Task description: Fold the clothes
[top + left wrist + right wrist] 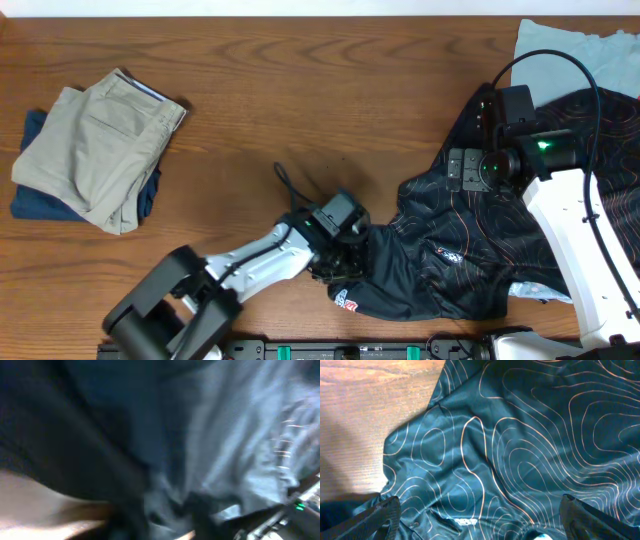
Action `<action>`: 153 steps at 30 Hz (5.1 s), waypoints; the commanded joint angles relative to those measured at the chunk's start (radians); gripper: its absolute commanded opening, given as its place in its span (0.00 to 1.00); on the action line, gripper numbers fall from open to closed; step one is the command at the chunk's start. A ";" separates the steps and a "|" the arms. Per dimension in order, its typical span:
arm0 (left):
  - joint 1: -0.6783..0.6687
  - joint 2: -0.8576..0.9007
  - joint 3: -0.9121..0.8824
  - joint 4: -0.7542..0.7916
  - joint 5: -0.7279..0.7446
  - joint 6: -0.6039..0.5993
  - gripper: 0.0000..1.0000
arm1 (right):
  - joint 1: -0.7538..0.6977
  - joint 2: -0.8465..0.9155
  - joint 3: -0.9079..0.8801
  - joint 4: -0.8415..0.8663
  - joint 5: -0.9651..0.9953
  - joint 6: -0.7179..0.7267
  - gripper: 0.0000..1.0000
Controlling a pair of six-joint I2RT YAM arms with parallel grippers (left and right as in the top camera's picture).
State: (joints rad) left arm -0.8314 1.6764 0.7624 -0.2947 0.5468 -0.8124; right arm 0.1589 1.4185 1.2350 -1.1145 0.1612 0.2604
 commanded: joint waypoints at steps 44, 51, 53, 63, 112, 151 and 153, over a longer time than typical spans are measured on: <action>0.363 -0.042 0.039 -0.068 -0.211 0.171 0.92 | -0.069 -0.014 0.012 -0.047 0.007 0.016 0.99; 0.378 -0.033 0.039 0.035 -0.272 0.171 0.06 | -0.069 -0.014 0.012 -0.054 0.007 0.016 0.99; 0.407 -0.034 0.039 0.034 -0.271 0.195 0.06 | -0.069 -0.014 0.012 -0.056 0.007 0.016 0.99; 0.800 -0.053 0.361 -0.215 -0.309 0.421 0.06 | -0.069 -0.014 0.012 -0.050 0.007 0.016 0.99; 0.337 -0.029 0.060 -0.034 -0.377 0.185 0.57 | -0.069 -0.014 0.012 -0.068 0.007 0.016 0.99; 0.913 0.030 0.575 -0.671 -0.251 0.393 0.94 | -0.069 -0.014 0.012 -0.071 -0.001 0.016 0.99; 0.880 0.034 0.563 -0.744 -0.225 0.393 0.95 | -0.069 -0.014 0.012 -0.071 -0.001 0.016 0.99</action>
State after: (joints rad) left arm 0.0875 1.6985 1.3457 -0.9901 0.2432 -0.4286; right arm 0.1036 1.4181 1.2350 -1.1858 0.1570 0.2604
